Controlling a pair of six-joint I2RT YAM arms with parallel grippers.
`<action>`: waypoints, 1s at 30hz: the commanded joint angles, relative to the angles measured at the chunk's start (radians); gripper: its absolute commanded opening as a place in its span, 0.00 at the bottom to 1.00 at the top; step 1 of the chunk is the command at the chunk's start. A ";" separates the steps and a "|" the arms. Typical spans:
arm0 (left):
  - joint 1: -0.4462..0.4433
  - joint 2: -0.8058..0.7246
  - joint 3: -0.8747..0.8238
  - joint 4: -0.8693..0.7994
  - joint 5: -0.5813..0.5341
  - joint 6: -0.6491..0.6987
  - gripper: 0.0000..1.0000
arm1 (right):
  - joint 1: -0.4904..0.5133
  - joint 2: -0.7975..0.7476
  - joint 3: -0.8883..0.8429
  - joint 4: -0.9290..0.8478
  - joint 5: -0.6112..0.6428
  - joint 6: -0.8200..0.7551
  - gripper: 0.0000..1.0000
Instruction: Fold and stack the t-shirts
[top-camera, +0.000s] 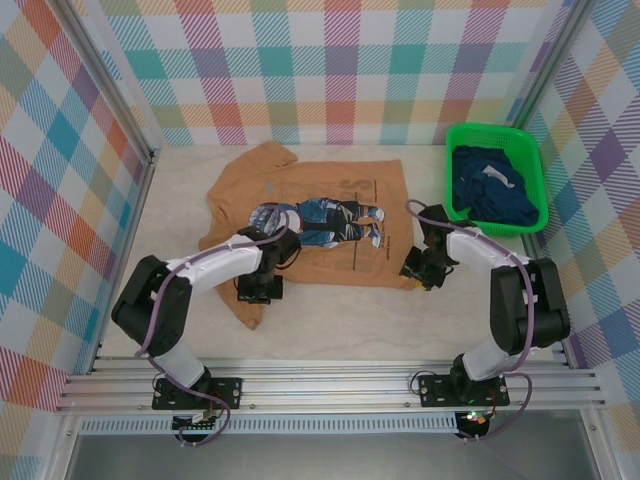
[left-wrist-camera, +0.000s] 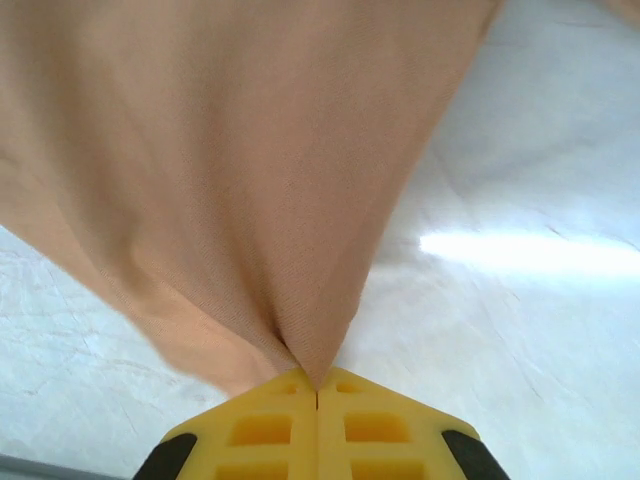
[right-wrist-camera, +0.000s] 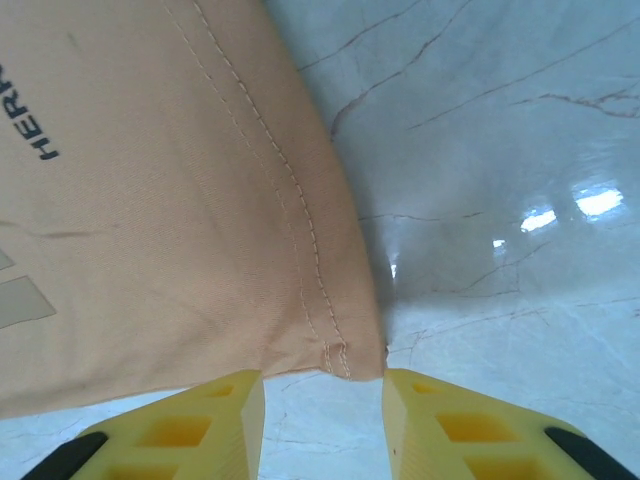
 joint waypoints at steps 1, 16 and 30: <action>0.039 -0.074 0.036 -0.083 0.138 0.047 0.00 | -0.001 0.032 0.031 -0.019 0.021 0.008 0.35; 0.213 -0.112 0.048 -0.017 0.683 0.150 0.00 | -0.002 0.048 0.087 -0.054 0.039 -0.028 0.34; 0.269 0.221 0.271 -0.222 -0.022 0.272 0.00 | -0.002 0.068 0.104 -0.039 0.022 -0.036 0.33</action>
